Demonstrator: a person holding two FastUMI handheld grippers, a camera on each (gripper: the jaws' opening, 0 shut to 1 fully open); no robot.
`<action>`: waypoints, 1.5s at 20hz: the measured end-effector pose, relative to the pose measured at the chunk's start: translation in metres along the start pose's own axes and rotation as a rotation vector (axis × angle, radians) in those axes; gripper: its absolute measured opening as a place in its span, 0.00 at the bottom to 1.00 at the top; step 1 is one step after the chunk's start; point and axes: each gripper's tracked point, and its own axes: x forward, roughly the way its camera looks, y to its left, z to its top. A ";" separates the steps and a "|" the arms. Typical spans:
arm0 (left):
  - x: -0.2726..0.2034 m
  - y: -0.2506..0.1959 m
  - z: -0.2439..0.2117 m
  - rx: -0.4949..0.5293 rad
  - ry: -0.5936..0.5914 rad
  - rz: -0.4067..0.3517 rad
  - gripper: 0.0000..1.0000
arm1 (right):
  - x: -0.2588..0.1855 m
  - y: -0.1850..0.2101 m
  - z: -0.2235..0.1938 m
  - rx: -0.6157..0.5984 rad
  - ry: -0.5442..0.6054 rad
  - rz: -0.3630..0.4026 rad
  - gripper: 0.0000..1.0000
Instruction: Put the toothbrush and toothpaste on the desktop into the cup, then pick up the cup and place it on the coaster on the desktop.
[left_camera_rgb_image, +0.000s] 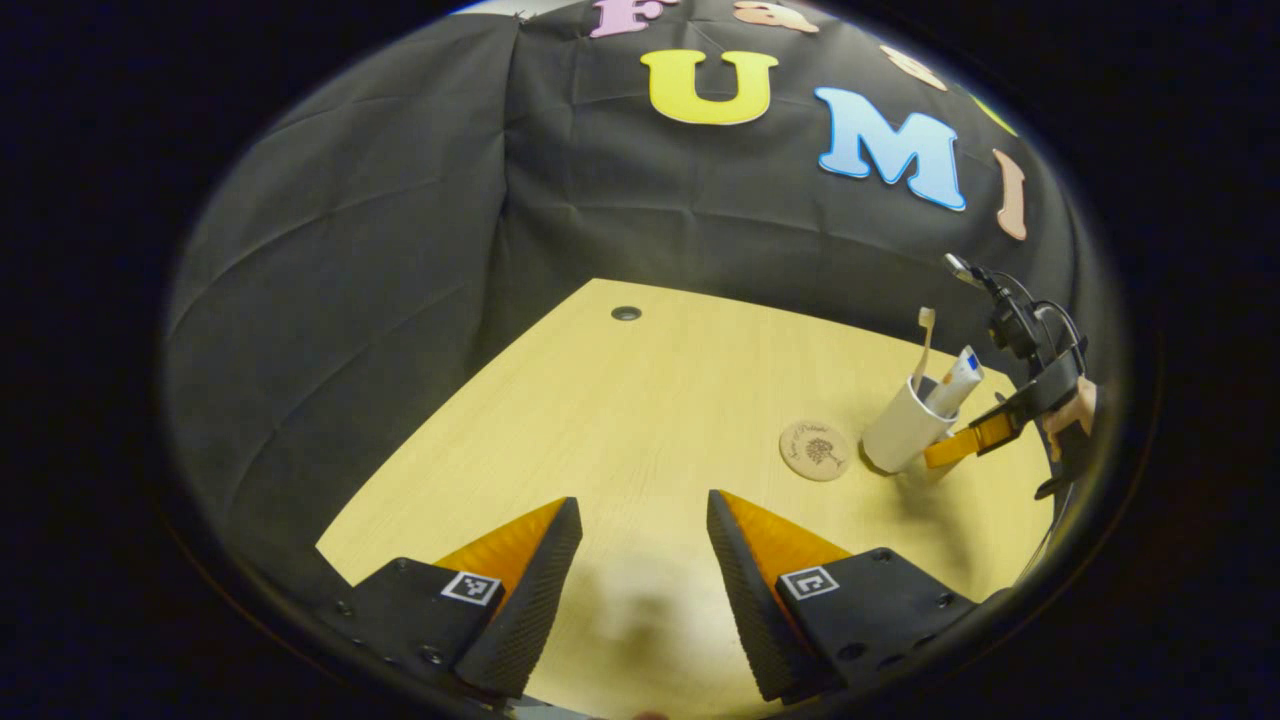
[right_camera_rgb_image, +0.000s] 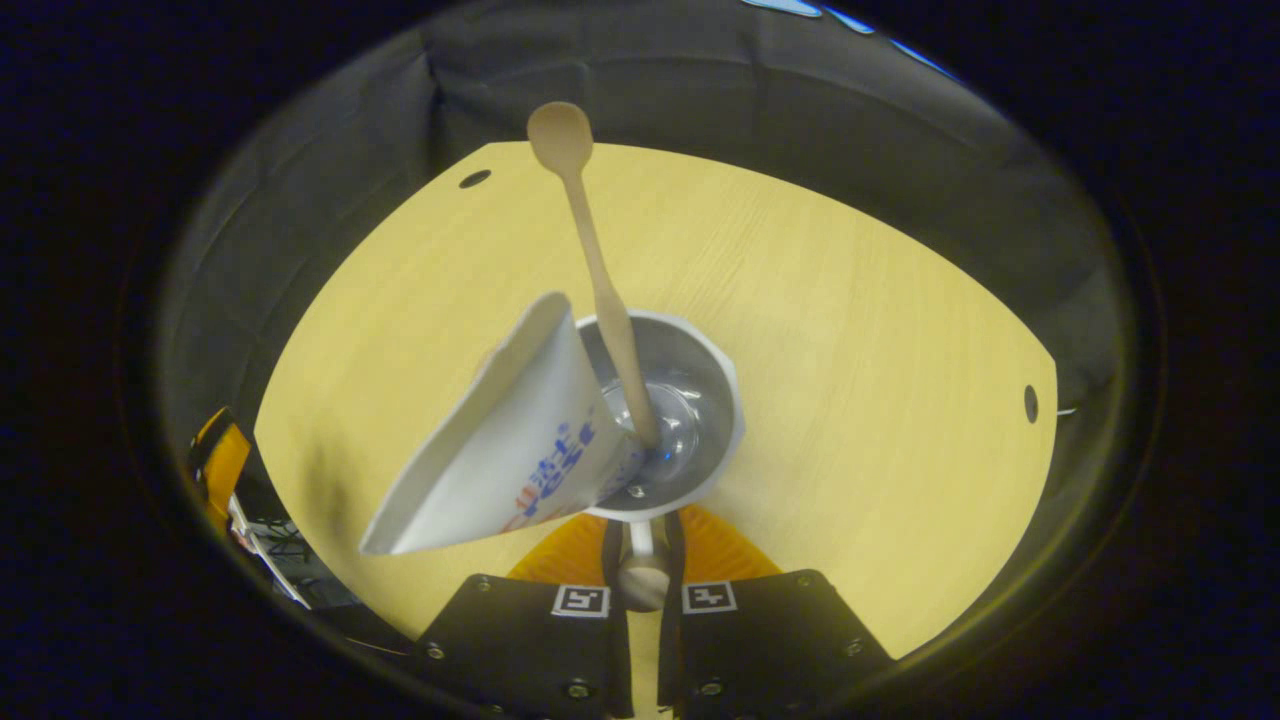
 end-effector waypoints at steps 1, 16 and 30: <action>0.000 0.001 0.000 -0.003 0.002 0.004 0.86 | 0.003 0.006 0.001 -0.009 -0.002 0.007 0.11; -0.006 0.005 0.001 -0.036 0.013 0.048 0.87 | 0.015 0.058 0.029 -0.088 0.005 0.031 0.19; 0.007 -0.039 0.040 0.133 -0.142 -0.213 0.86 | -0.125 0.026 0.029 0.123 -0.347 -0.009 0.25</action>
